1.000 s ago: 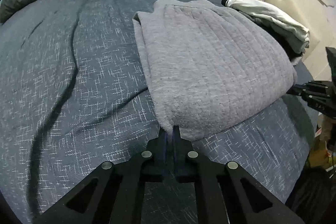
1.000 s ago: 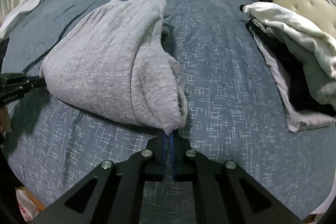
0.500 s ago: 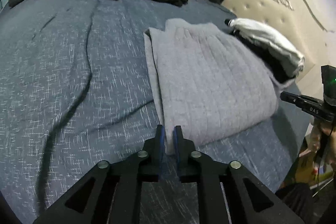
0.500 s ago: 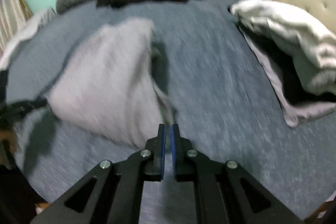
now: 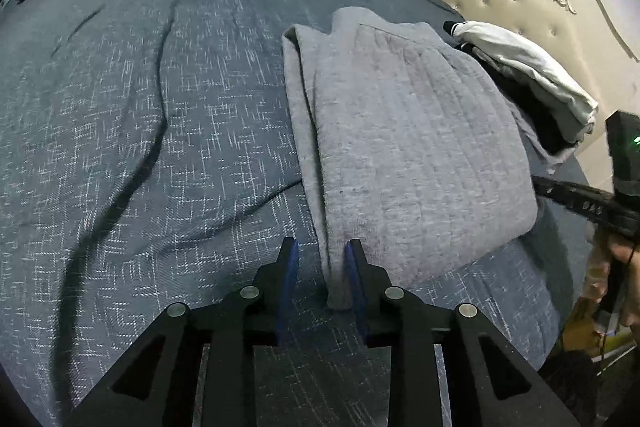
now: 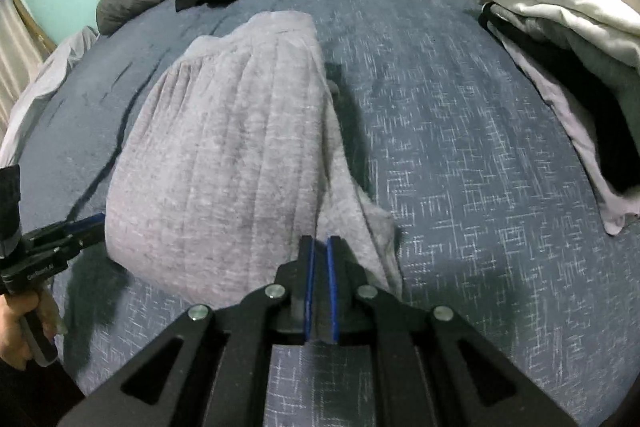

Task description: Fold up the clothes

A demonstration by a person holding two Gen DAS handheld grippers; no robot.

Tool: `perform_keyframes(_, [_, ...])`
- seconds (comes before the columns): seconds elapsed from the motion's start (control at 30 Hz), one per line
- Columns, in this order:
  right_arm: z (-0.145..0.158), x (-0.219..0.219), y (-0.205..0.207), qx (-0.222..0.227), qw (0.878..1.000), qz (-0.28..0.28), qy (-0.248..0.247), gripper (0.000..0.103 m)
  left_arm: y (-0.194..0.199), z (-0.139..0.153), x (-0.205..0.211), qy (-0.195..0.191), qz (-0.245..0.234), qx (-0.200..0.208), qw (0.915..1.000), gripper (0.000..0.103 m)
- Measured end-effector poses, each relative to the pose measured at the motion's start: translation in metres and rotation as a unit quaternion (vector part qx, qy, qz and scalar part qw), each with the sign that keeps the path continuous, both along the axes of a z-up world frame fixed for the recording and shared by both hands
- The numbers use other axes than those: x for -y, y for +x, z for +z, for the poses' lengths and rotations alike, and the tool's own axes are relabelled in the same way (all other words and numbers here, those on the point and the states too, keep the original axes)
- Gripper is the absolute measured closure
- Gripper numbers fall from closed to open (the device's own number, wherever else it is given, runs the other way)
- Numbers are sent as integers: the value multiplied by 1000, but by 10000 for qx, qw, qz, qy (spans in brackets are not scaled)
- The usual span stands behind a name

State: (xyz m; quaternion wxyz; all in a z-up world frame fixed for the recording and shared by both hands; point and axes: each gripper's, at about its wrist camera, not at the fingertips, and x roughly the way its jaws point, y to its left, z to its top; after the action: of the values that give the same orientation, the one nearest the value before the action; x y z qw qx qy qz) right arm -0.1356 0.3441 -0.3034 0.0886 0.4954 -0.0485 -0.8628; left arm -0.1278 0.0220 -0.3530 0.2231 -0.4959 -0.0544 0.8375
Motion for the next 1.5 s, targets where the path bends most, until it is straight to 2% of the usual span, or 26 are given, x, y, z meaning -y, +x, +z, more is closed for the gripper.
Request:
perform_keyframes(0.1, [8,-1,2,-91,9999,-67,-36,97,1,3,-1,-18,1,-41,10000,76])
perform_keyframes(0.2, [26,9,1,-412,9990,93,-140,97,2,3,1,-9,20,-32,10000,76])
perform_keyframes(0.33, [35,32,-7,-510,9977,451,-61,97,4,3,3,-9,21,-44,10000,76])
perform_keyframes(0.47, [28,42,-18,-435,9980,455,20,97,3,4,4,-15,11,-51,10000,76])
perform_keyframes(0.7, [-4,44,-38,-77,9997,222,5,97,0,6,9,0,34,-52,10000,76])
perform_keyframes(0.83, [-17,39,-42,85,9998,106,-153,97,-2,8,14,24,89,-59,9999,76])
perform_keyframes(0.9, [-8,39,-41,6,9998,89,-159,97,-3,11,17,63,135,-89,9998,76])
perform_keyframes(1.0, [17,43,-36,-415,9989,172,-152,97,-4,18,21,139,203,-145,9996,76])
perform_keyframes(1.07, [28,45,-41,-471,9986,152,-197,97,-4,23,22,164,207,-178,9995,76])
perform_keyframes(1.17, [36,48,-54,-361,9990,32,-274,97,-5,28,25,127,195,-237,9994,76])
perform_keyframes(1.27, [33,50,-69,-199,9997,-42,-151,97,-8,29,32,179,265,-205,9993,76])
perform_keyframes(1.5, [-3,64,-96,240,9993,-75,271,97,-19,20,30,214,342,-61,9992,76])
